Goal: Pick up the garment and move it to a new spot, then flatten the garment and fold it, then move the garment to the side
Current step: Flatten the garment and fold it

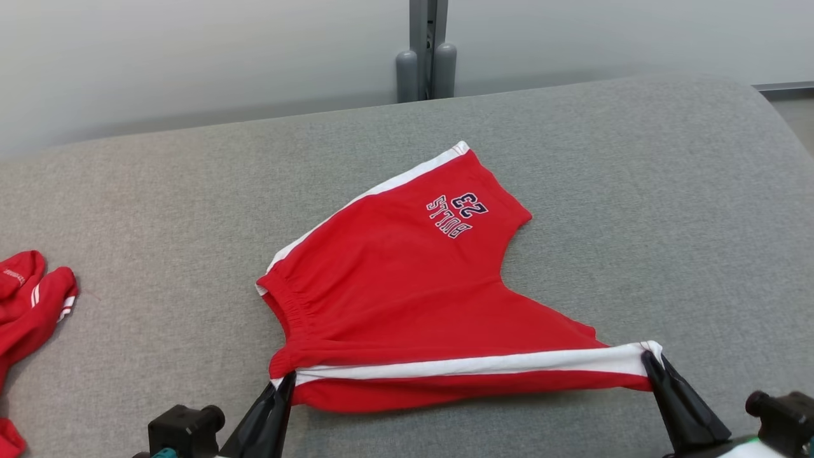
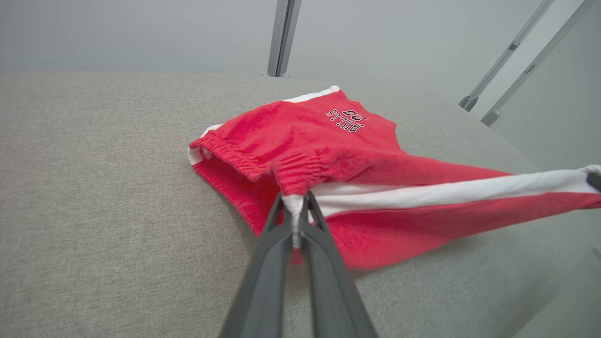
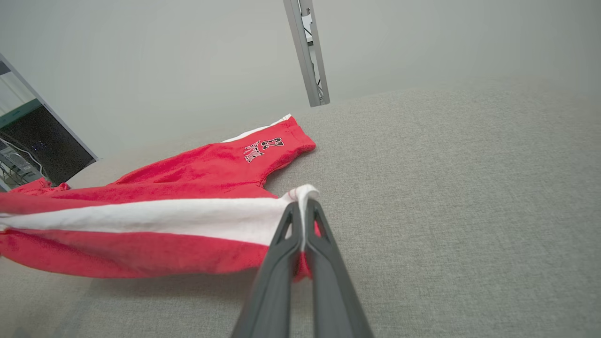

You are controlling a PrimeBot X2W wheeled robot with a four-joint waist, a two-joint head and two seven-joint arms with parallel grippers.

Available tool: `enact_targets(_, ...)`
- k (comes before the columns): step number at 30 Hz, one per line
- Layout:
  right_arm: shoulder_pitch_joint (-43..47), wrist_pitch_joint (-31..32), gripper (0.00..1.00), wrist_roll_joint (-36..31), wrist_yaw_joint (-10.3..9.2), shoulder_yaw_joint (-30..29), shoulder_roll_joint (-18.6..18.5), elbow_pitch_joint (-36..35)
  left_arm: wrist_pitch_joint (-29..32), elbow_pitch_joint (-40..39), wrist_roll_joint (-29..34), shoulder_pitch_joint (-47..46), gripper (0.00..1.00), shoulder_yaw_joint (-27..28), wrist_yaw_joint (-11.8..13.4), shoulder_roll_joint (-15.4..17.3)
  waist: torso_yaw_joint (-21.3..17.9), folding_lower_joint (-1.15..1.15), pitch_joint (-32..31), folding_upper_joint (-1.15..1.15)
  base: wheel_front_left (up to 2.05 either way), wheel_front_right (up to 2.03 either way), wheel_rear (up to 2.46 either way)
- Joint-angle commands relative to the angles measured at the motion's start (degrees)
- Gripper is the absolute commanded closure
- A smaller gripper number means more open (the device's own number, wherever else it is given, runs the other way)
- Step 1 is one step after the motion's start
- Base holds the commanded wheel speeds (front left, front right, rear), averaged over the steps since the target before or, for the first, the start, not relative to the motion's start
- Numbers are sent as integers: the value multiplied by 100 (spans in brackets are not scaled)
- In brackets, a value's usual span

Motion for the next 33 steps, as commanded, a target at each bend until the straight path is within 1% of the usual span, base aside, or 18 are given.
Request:
enact_targets(1, -155, 57, 100, -77, 1, -89, -22, 74, 49, -29, -62, -86, 100, 20, 14, 23, 58, 0, 34, 0, 0, 0, 0)
enact_targets(3, -373, 6, 100, -48, 1, -130, -39, 208, 101, 32, 7, -266, 100, 46, 3, 62, 117, 0, 106, 0, 0, 0, 0)
enact_targets(6, -838, -53, 100, -5, 1, -108, -196, 528, 198, 139, 18, -589, 100, 47, -100, 102, 222, 0, 278, 0, 0, 0, 0)
enact_targets(7, -838, -53, 100, -5, 1, -108, -196, 528, 198, 139, 18, -589, 100, 47, -100, 102, 222, 0, 278, 0, 0, 0, 0)
enact_targets(10, -1545, -160, 100, 98, 0, 1, -398, 889, 305, 268, -27, -1061, 100, 25, -236, 82, 336, 0, 613, 0, 0, 0, 0)
enact_targets(15, -2894, -368, 100, 384, 1, 383, -749, 1604, 348, 668, -157, -1955, 100, -89, -565, -143, 623, 0, 1220, 0, 0, 0, 0)
enact_targets(17, -3442, -414, 100, 466, 1, 543, -952, 1890, 287, 834, -191, -2302, 100, -160, -677, -302, 773, 0, 1436, 0, 0, 0, 0)
enact_targets(23, -4972, -426, 100, 842, 1, 1461, -1451, 2737, 52, 1434, -187, -3138, 100, -263, -911, -651, 1114, 0, 1900, 0, 0, 0, 0)
enact_targets(25, -5391, -454, 100, 1018, 1, 1805, -1546, 3048, -20, 1642, -151, -3319, 100, -317, -968, -755, 1198, 0, 1994, 0, 0, 0, 0)
enact_targets(28, -5955, -519, 100, 1280, 1, 2220, -1670, 3543, -161, 1940, -105, -3584, 100, -357, -994, -891, 1309, 0, 2113, 0, 0, 0, 0)
enact_targets(33, -6572, -738, 100, 1663, 1, 2886, -1800, 4171, -412, 2263, -123, -3764, 100, -292, -950, -1026, 1432, 0, 2243, 0, 0, 0, 0)
